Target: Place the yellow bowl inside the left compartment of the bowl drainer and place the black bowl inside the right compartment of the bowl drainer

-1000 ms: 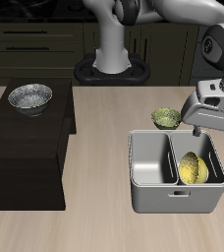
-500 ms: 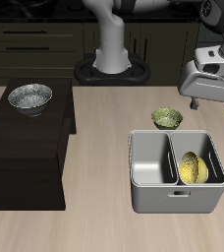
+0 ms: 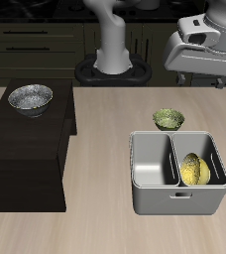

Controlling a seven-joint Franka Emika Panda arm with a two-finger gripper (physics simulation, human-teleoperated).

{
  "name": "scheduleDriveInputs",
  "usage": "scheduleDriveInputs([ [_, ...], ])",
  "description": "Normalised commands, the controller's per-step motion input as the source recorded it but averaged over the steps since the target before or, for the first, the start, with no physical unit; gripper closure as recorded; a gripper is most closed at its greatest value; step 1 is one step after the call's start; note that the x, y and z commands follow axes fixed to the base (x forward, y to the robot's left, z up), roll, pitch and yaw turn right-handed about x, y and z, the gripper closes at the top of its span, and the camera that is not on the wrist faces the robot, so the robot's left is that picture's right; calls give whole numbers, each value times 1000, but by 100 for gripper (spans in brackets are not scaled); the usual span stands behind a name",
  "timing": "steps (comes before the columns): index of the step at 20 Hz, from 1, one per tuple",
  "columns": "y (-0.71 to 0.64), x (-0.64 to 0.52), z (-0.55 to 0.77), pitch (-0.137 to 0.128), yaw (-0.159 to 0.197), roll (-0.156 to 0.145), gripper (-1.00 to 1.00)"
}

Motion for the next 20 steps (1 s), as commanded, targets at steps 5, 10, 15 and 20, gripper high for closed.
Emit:
scheduleDriveInputs([
  [5, -378, -128, 71, -19, 38, 19, -100],
  [10, -361, -56, 36, -28, 22, -15, -100],
  [15, -374, -224, 3, -71, 73, -22, -100],
  [20, -262, -425, -72, -87, 44, -7, -100],
])
